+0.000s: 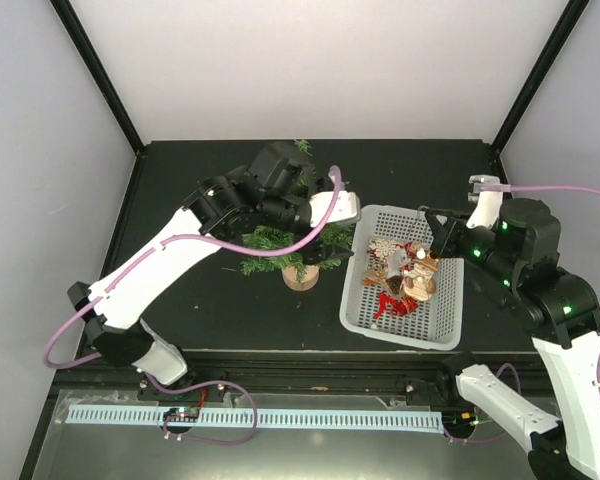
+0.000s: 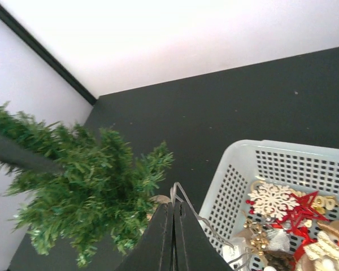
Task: Decorate the small christmas tree
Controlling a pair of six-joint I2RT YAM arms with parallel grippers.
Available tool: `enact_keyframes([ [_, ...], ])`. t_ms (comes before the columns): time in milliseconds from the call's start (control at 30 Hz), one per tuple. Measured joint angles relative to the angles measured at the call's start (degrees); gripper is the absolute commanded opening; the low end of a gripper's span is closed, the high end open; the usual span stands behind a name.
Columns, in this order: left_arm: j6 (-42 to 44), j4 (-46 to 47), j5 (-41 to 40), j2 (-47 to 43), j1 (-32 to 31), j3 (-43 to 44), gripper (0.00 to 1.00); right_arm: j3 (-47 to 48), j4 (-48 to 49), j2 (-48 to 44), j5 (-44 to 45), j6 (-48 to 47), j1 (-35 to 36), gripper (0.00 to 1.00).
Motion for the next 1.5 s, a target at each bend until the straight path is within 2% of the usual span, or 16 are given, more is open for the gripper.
enact_keyframes([
  [333, -3.7, 4.8, 1.0, 8.6, -0.4, 9.6, 0.76, 1.3, -0.2, -3.3, -9.4, -1.9, 0.0, 0.01],
  [567, -4.0, 4.1, 9.8, 13.4, -1.0, 17.0, 0.51, 1.3, -0.2, -4.9, -13.0, -2.3, 0.0, 0.01],
  [700, -3.3, 2.2, 15.5, 16.6, -1.8, 21.3, 0.51, 0.5, 0.3, -5.0, -14.3, -2.2, 0.0, 0.01],
  [900, -1.3, -1.2, 19.8, 18.4, -4.0, 21.9, 0.51, -0.2, 0.6, -5.0, -15.1, -2.0, 0.0, 0.01],
  [1500, 0.4, -3.6, 17.2, 22.2, -5.2, 25.9, 0.50, -2.4, 1.9, -6.5, -16.3, -0.8, 0.0, 0.02],
])
